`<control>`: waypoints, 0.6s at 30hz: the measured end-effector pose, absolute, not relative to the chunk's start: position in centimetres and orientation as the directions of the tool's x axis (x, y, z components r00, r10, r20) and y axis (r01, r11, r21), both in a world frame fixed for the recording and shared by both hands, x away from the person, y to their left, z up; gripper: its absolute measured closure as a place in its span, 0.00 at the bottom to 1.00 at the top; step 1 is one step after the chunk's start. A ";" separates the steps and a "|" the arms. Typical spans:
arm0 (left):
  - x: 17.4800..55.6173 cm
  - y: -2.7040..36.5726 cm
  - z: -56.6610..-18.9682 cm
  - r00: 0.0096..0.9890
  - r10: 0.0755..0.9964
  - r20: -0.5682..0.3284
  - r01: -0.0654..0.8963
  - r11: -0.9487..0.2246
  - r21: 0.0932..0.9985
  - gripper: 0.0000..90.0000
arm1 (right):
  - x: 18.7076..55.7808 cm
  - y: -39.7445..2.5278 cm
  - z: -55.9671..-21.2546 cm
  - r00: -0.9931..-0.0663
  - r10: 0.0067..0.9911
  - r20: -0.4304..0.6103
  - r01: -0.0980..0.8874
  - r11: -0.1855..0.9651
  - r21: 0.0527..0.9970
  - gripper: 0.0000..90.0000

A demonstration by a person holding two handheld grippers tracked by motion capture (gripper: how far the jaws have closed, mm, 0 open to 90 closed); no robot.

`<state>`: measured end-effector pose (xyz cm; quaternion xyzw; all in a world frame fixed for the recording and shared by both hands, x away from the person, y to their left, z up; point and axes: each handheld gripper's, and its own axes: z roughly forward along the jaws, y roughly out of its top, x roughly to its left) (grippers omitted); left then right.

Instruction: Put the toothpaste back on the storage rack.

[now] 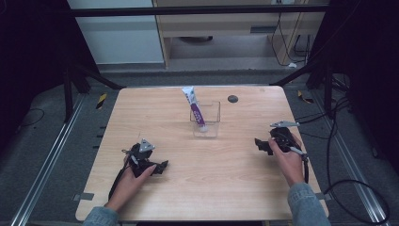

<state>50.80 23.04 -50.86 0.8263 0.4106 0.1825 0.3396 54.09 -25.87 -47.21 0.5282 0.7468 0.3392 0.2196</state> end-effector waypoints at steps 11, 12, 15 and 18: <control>50.8 23.0 -50.9 0.596 0.803 0.022 0.555 -0.432 0.711 0.00 | 55.5 -26.6 -49.2 -0.281 0.957 0.072 0.667 0.141 0.732 0.13; 50.8 23.0 -50.9 0.596 0.803 0.022 0.555 -0.432 0.711 0.00 | 55.6 -26.6 -49.3 -0.276 0.958 0.076 0.668 0.134 0.732 0.13; 50.8 23.0 -50.9 0.596 0.803 0.022 0.555 -0.432 0.711 0.00 | 55.9 -26.7 -49.7 -0.268 0.960 0.082 0.673 0.125 0.729 0.13; 50.8 23.0 -50.9 0.596 0.803 0.022 0.555 -0.432 0.711 0.00 | 56.1 -26.7 -50.1 -0.255 0.964 0.072 0.677 0.125 0.725 0.13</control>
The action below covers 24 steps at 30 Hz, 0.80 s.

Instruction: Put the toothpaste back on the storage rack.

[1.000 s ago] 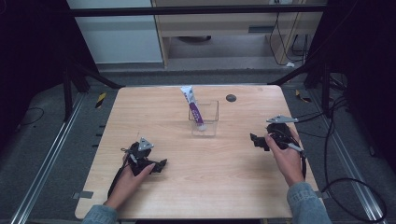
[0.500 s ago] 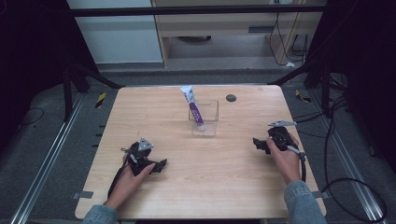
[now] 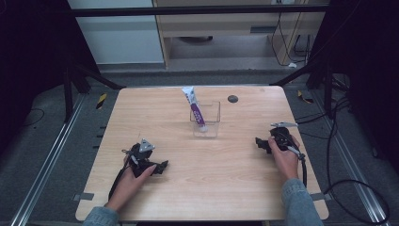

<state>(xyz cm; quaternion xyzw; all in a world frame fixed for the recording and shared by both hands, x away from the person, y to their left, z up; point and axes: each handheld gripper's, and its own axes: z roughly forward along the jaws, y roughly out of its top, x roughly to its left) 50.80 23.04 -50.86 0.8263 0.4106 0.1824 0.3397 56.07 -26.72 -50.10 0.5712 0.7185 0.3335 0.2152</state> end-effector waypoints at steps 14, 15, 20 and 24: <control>50.8 23.0 -50.9 0.596 0.803 0.022 0.555 -0.432 0.711 0.00 | 56.7 -26.3 -51.0 -0.194 0.980 0.050 0.657 0.092 0.748 0.09; 50.8 23.0 -50.9 0.596 0.803 0.022 0.555 -0.432 0.711 0.00 | 56.7 -26.1 -51.0 -0.198 0.980 0.030 0.659 0.111 0.744 0.09; 50.8 23.0 -50.9 0.596 0.803 0.022 0.555 -0.431 0.711 0.00 | 56.8 -25.7 -51.1 -0.219 0.976 -0.003 0.662 0.151 0.734 0.06; 50.8 23.0 -50.9 0.596 0.803 0.022 0.555 -0.432 0.711 0.00 | 56.8 -25.5 -51.2 -0.127 0.992 0.002 0.686 0.087 0.722 0.00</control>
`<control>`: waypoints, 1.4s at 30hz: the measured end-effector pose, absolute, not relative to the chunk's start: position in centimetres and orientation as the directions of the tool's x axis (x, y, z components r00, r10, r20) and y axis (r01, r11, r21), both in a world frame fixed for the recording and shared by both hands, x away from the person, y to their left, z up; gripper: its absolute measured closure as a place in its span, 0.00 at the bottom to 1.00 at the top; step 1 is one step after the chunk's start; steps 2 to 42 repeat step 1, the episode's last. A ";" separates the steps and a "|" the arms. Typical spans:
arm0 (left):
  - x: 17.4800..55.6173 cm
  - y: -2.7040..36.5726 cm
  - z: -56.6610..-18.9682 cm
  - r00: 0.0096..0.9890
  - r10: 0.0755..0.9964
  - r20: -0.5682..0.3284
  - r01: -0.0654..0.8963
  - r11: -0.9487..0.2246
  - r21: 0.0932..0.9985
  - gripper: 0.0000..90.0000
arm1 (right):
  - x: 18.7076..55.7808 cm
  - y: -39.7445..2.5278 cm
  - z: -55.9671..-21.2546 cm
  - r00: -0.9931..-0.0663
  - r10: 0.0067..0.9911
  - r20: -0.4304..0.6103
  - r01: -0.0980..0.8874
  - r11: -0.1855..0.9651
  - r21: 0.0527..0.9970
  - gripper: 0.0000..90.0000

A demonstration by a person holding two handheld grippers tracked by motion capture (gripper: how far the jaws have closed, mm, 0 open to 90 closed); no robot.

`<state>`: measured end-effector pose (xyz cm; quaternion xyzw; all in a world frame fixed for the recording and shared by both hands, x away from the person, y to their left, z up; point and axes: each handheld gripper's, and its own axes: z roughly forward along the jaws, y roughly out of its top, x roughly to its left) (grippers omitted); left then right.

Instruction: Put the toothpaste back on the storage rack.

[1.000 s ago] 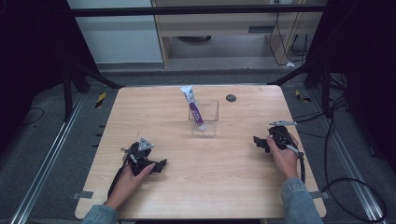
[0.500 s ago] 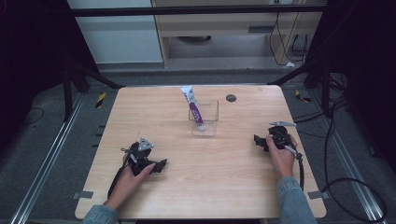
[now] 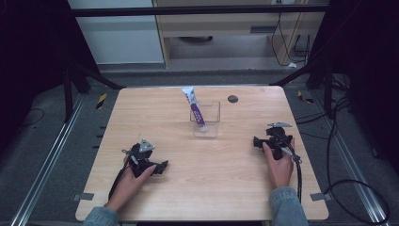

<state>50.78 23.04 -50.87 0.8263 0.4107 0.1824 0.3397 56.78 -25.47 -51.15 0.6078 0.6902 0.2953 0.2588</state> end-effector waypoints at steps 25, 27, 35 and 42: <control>50.8 23.0 -50.9 0.596 0.802 0.022 0.555 -0.432 0.711 0.00 | 56.6 -25.3 -51.2 -0.103 0.995 0.004 0.687 0.068 0.724 0.00; 50.8 23.0 -50.9 0.596 0.802 0.022 0.555 -0.432 0.711 0.00 | 56.6 -25.3 -51.2 -0.103 0.995 0.004 0.687 0.068 0.724 0.00; 50.8 23.0 -50.9 0.596 0.802 0.022 0.555 -0.432 0.711 0.00 | 56.6 -25.3 -51.2 -0.103 0.995 0.004 0.687 0.068 0.724 0.00; 50.8 23.0 -50.9 0.596 0.802 0.022 0.555 -0.432 0.711 0.00 | 56.6 -25.3 -51.2 -0.103 0.995 0.004 0.687 0.068 0.724 0.00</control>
